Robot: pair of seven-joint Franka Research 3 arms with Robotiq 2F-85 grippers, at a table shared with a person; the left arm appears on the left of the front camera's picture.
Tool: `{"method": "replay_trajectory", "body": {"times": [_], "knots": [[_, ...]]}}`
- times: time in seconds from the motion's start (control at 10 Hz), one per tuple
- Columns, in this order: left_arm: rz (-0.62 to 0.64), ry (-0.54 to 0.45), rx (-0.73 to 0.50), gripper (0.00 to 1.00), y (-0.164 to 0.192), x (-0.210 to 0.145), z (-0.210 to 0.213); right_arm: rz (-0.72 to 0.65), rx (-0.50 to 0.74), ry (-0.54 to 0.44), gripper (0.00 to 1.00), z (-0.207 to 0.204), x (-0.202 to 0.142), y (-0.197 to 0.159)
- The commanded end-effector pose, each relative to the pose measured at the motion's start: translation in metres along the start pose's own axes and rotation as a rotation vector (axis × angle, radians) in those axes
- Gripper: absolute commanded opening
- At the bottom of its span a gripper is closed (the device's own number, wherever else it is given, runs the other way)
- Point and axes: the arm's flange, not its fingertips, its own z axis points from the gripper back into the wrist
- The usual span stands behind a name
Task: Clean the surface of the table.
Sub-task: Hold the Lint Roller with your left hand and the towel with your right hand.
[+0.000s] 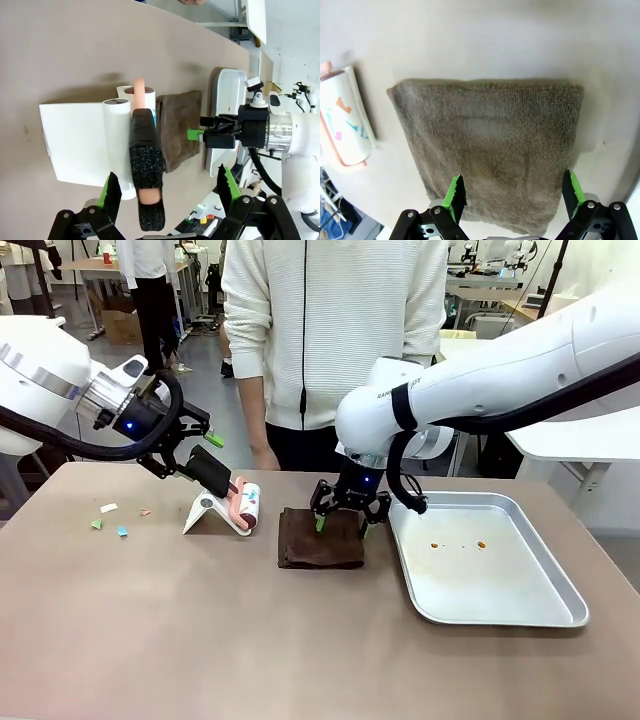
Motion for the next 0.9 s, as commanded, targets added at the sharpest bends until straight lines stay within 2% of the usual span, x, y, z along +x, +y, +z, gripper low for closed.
{"method": "replay_trajectory", "body": {"times": [0.0, 0.4, 0.5, 0.6, 0.7, 0.8], "knots": [[-0.032, -0.008, 0.043, 1.0, 0.0026, -0.005, -0.0007, -0.033, -0.043, -0.048, 1.0, -0.0034, -0.0012, -0.0003], [-0.068, 0.005, 0.051, 1.0, 0.0005, -0.0066, -0.0026, -0.045, -0.05, -0.063, 1.0, -0.0046, 0.0006, -0.0004], [-0.083, 0.007, 0.055, 0.44, -0.0004, -0.0071, -0.0042, -0.044, -0.065, -0.073, 0.41, -0.0058, 0.001, -0.0001], [-0.087, 0.004, 0.059, 0.41, 0.0, -0.0067, -0.0046, -0.056, -0.083, -0.087, 0.41, -0.0067, 0.0016, -0.0006], [-0.091, 0.001, 0.066, 0.0, -0.0001, -0.0062, -0.0042, -0.069, -0.092, -0.088, 0.0, -0.0078, 0.0025, -0.0013], [-0.093, -0.002, 0.067, 0.0, -0.0003, -0.0063, -0.0041, -0.068, -0.105, -0.09, 0.35, -0.0089, 0.0026, -0.001]]}}
